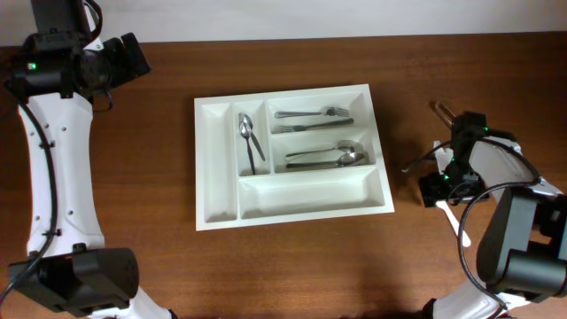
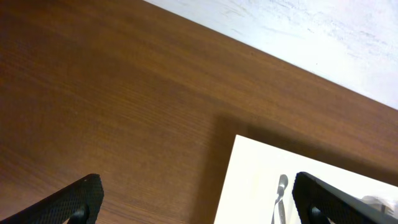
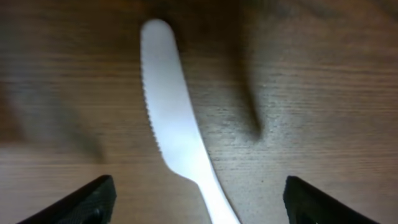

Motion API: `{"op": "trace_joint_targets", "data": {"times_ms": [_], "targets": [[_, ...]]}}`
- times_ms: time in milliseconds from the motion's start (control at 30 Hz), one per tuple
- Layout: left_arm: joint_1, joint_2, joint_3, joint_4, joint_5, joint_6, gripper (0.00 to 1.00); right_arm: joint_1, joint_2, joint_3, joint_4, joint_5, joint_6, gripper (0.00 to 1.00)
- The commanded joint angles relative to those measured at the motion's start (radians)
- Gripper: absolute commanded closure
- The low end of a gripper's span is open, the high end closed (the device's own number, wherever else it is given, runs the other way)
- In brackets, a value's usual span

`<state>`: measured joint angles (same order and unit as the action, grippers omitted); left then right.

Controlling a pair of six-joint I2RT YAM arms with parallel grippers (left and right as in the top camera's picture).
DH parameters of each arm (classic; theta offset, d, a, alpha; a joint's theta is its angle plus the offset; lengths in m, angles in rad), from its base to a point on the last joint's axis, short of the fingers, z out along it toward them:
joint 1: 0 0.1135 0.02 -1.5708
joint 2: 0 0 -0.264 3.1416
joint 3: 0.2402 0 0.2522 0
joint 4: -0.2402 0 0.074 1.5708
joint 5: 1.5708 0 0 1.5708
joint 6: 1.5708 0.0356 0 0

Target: Pack container

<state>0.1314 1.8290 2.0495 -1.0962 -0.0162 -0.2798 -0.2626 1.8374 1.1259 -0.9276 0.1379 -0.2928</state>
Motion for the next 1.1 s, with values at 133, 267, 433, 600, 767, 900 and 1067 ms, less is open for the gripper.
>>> {"op": "trace_joint_targets", "data": {"times_ms": [133,267,433,600,767,900,1067], "targets": [[0.003,0.001,0.003,0.002,-0.007,0.012,0.01,-0.127,0.011,-0.071,0.042,-0.087,-0.005,0.31],[0.003,0.001,0.003,0.002,-0.007,0.012,0.01,-0.145,0.011,-0.072,0.035,-0.106,0.006,0.47],[0.003,0.001,0.003,0.002,-0.007,0.012,0.01,-0.143,0.011,-0.072,0.043,-0.109,0.005,0.75],[0.003,0.001,0.003,0.002,-0.007,0.012,0.01,-0.143,0.011,-0.072,0.047,-0.109,0.006,0.95],[0.003,0.002,0.003,0.002,-0.007,0.012,0.01,-0.143,0.011,-0.066,0.065,-0.128,0.021,0.96],[0.003,0.001,0.003,0.002,-0.007,0.012,0.01,-0.142,0.011,0.028,0.024,-0.129,0.066,0.96],[0.003,0.001,0.003,0.002,-0.007,0.012,0.01,-0.137,0.010,0.259,-0.114,-0.167,0.146,0.96]]}}
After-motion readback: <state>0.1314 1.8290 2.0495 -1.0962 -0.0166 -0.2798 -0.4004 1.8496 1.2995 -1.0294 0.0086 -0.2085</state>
